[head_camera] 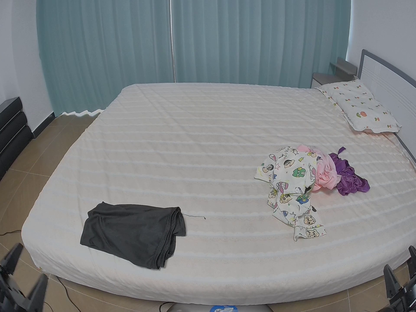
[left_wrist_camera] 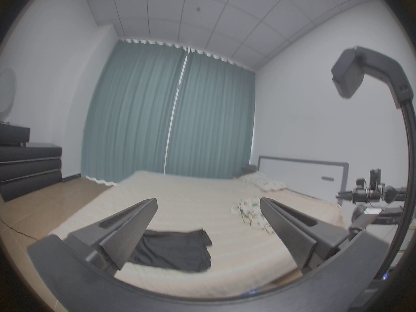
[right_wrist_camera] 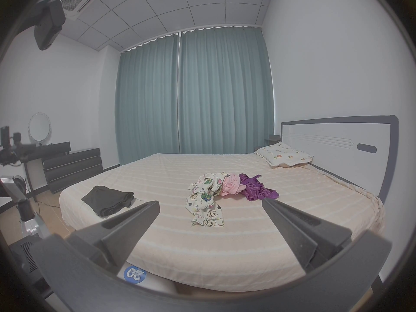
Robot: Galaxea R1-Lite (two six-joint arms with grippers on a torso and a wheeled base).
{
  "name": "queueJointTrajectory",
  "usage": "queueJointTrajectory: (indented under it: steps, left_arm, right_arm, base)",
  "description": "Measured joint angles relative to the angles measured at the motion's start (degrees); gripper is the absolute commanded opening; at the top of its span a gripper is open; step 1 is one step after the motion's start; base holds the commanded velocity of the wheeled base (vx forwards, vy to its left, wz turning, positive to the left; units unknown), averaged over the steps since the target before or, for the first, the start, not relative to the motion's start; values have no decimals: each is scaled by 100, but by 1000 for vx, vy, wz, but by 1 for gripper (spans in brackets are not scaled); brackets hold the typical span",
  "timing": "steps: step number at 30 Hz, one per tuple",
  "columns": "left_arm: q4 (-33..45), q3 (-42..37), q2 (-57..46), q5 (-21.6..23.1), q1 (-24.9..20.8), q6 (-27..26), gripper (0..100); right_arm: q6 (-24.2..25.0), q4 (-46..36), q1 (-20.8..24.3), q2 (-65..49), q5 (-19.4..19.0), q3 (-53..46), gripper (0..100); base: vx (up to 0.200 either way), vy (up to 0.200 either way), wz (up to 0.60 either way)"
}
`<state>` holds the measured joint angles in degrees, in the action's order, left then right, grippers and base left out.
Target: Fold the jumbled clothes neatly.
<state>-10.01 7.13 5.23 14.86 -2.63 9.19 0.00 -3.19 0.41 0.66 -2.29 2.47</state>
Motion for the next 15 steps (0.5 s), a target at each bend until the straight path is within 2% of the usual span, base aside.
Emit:
queueJointTrajectory:
  steps: [3, 7, 15]
  left_arm:
    - [377, 347, -85, -178, 121, -24, 100]
    - [994, 430, -177, -556, 226, -361, 100]
    - [1023, -449, -383, -1540, 277, -851, 100]
  right_arm:
    - [-7, 0, 0, 0, 0, 0, 100]
    - [-2, 2, 0, 2, 0, 2, 100]
    - [21, 0, 0, 2, 5, 2, 100]
  base:
    - [0, 0, 0]
    - [0, 0, 0]
    - [0, 0, 0]
